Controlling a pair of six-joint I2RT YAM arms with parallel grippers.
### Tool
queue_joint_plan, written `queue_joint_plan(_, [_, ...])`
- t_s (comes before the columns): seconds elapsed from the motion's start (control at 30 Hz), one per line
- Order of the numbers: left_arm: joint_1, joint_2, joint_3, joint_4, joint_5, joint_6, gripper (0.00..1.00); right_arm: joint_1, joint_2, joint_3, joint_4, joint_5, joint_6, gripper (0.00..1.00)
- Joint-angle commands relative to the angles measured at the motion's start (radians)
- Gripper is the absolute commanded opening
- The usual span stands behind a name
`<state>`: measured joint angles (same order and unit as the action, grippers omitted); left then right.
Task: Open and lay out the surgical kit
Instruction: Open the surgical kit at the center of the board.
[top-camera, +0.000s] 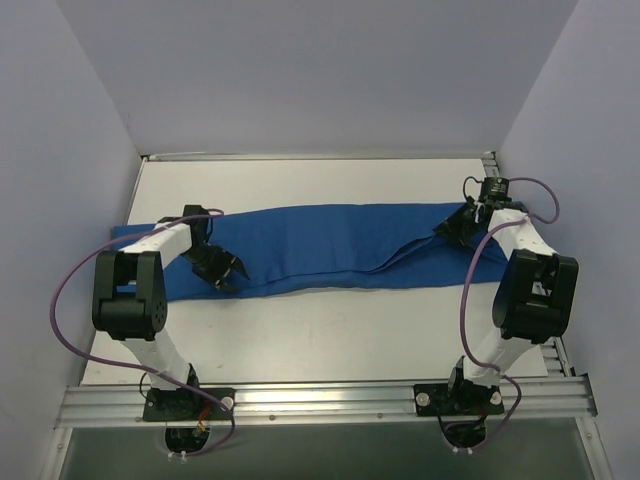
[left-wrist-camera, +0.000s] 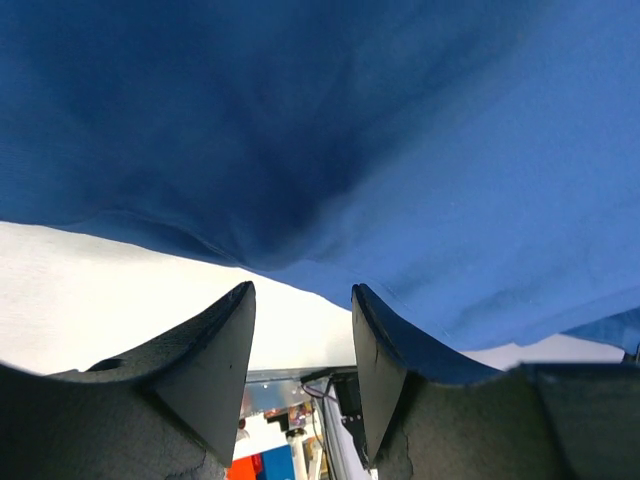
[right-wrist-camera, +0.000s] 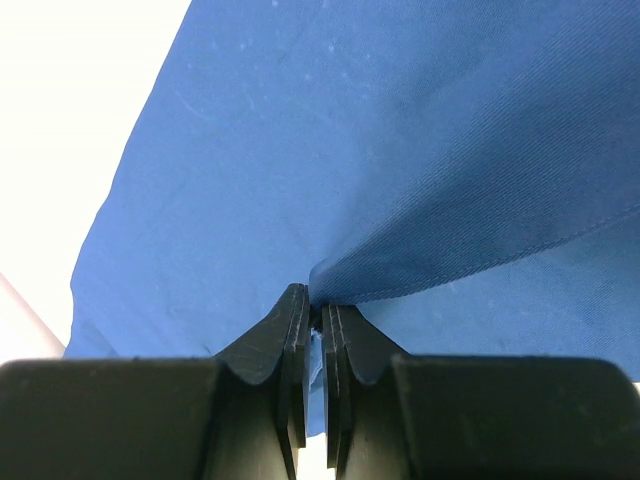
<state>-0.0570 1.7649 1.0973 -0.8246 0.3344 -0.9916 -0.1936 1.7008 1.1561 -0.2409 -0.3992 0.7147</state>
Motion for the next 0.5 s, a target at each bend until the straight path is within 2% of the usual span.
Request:
queue_joint_plan(0.0, [0.011,-0.005,0.026,0.008,-0.052,0.002,0.52,0.008,0.005,0.039,-0.023,-0.018,-0.006,0.0])
queue_joint_plan(0.47, [0.022,0.056,0.044,0.033,-0.098,-0.007,0.51,0.008,0.0,0.031,-0.017,-0.016,-0.003,0.0])
